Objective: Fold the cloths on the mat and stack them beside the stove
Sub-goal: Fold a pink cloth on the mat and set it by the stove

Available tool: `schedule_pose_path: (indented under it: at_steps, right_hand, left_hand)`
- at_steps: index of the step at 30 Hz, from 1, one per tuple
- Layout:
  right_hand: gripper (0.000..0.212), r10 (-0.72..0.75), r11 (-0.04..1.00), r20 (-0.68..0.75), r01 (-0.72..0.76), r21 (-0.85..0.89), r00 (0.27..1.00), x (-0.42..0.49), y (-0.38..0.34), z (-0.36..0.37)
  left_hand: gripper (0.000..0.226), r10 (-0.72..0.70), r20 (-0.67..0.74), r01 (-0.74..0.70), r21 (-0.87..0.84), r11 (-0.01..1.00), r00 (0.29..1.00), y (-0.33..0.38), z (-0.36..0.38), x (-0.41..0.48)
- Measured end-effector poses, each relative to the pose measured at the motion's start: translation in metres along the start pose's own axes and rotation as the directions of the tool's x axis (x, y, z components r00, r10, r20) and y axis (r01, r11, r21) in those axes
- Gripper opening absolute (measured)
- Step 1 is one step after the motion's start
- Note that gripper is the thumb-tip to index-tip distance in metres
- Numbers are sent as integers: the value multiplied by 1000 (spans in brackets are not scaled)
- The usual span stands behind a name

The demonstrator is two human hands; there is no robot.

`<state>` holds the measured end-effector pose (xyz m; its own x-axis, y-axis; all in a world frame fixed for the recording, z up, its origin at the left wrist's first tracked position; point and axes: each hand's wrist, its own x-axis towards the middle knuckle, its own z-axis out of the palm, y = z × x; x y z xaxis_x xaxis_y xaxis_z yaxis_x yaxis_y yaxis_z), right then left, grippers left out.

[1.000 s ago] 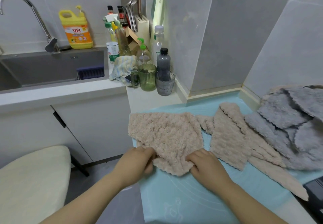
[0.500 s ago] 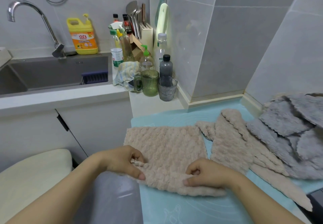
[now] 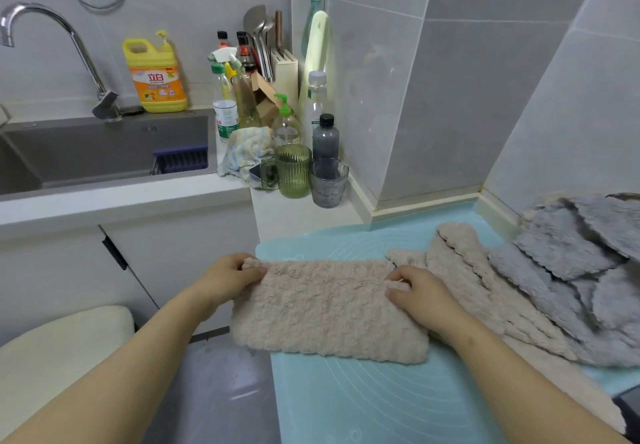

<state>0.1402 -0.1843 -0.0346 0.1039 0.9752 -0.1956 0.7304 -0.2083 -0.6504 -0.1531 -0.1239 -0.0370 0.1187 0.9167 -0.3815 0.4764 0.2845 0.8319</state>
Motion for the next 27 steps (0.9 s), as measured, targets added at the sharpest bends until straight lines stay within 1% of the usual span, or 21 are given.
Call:
schedule_pose_path:
  at_steps: [2,5,7,9,11,14,15,18,20,22,23,24,25,27]
  right_hand:
    - [21,10,999,-79,-7,44,997,7,-4,5]
    - [11,12,995,-187,6,96,982,21,-8,14]
    - [6,1,993,-225,26,115,974,29,-11,20]
    - [8,8,990,-245,27,140,969,38,-12,25]
    - [19,33,990,-262,5,142,965,44,-12,29]
    - [36,101,992,-238,-81,94,966,46,-3,34]
    - [41,134,990,-235,-120,73,963,47,1,35]
    - [53,219,975,-251,-222,17,943,47,11,39]
    - [58,291,956,-210,-292,24,933,50,10,38]
    - [53,355,935,-143,-353,41,924,50,7,36]
    - [43,349,937,-135,-348,27,928,50,6,36]
    - [31,324,945,-152,-327,9,934,50,7,37]
    - [23,297,954,-181,-300,11,938,50,8,38]
    - [27,249,968,-234,-234,88,940,49,11,41]
  left_hand:
    - [10,-17,-69,15,-34,999,997,-4,2,9]
    - [10,-55,-144,45,-68,997,988,-13,5,22]
    - [12,-70,-178,56,-84,995,982,-21,8,31]
    - [18,-92,-210,71,-105,992,973,-29,10,39]
    - [21,-119,-229,89,-136,987,966,-36,14,46]
    - [11,-175,-203,137,-188,973,963,-41,19,53]
    - [11,-199,-186,158,-214,964,962,-42,20,54]
    - [23,-312,-86,268,-333,904,946,-44,22,55]
    - [35,-356,-3,323,-414,851,935,-46,19,56]
    - [41,-359,37,336,-448,828,933,-46,15,54]
    - [42,-351,33,326,-460,826,936,-47,13,54]
    - [41,-345,15,311,-470,826,938,-46,12,53]
    - [38,-334,-12,289,-472,833,943,-45,10,51]
    - [23,-294,-68,233,-452,861,953,-40,7,49]
